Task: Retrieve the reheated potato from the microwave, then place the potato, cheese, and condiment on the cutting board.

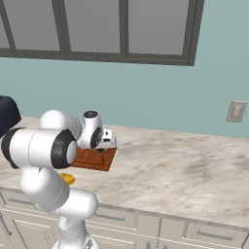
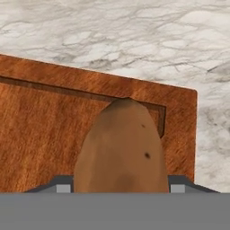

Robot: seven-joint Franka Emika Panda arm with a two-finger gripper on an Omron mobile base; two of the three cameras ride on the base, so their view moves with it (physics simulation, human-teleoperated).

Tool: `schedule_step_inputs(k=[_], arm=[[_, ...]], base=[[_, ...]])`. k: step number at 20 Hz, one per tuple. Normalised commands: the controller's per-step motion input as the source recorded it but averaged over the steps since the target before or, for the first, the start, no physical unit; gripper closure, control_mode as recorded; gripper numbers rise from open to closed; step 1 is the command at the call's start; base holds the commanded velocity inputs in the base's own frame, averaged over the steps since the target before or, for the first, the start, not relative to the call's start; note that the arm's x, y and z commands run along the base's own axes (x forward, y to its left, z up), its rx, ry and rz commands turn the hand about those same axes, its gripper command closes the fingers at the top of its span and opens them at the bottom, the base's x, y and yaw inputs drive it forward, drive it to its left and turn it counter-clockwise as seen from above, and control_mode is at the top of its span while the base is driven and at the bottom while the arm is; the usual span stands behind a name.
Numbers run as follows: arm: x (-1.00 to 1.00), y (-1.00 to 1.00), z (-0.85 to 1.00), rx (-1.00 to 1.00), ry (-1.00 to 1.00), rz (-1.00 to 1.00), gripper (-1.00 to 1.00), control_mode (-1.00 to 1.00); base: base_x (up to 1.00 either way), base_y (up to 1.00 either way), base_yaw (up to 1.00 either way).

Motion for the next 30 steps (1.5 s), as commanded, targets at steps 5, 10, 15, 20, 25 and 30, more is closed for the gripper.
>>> schedule_step_inputs(k=[5, 10, 15, 20, 25, 30], arm=[[-0.19, 0.00, -0.17, 0.00, 0.03, -0.03, -1.00, -1.00], [-0.27, -0.01, -0.01, 0.02, 0.00, -0.04, -1.00, -1.00], [-0.17, 0.00, 0.00, 0.03, 0.00, -0.05, -1.00, -1.00], [-0.02, 0.00, 0.20, 0.06, 0.00, 0.00, -1.00, -1.00], [-0.19, 0.00, 0.38, 0.02, 0.00, -0.01, -1.00, -1.00], [-0.49, 0.00, 0.30, 0.00, 0.00, -0.05, -1.00, -1.00]], base=[[0.00, 0.00, 0.00], [0.00, 0.00, 0.00], [0.00, 0.00, 0.00], [0.00, 0.00, 0.00], [0.00, 0.00, 0.00], [0.00, 0.00, 0.00]])
